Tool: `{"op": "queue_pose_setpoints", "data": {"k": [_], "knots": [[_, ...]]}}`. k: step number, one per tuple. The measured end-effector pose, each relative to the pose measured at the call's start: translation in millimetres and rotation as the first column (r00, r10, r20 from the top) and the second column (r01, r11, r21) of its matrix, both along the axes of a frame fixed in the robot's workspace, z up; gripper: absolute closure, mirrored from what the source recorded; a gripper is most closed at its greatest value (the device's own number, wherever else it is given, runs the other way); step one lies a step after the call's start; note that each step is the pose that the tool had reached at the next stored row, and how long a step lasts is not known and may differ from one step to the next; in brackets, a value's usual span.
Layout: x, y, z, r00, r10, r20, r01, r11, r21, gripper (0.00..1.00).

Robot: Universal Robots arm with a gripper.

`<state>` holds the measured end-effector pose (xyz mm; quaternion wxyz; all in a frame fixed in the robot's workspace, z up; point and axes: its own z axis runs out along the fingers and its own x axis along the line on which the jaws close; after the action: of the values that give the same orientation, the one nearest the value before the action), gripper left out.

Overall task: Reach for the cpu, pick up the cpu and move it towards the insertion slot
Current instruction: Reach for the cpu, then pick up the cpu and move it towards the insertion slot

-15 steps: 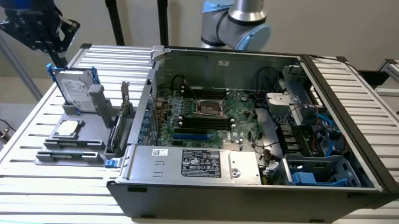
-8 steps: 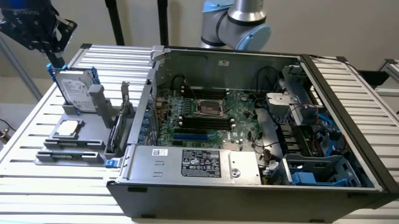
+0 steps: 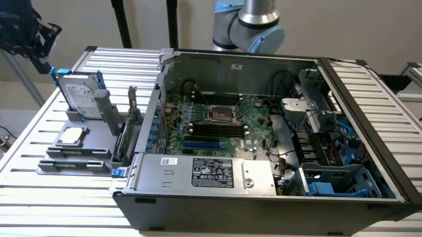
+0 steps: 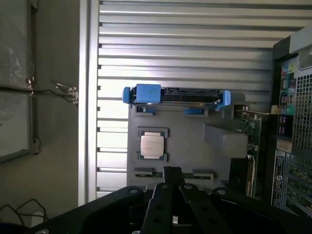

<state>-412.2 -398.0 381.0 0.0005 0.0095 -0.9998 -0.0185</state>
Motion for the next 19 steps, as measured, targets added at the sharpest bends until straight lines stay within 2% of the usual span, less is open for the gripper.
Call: {"op": "queue_pose_setpoints", "data": {"k": [5,19], "knots": [[-20.2,0.0,-5.4,1.0,0.0,-0.0003,0.0,1.0,-0.0015,0.89],[-21.1,0.0,-5.6,1.0,0.0,-0.0003,0.0,1.0,-0.0016,0.89]]}}
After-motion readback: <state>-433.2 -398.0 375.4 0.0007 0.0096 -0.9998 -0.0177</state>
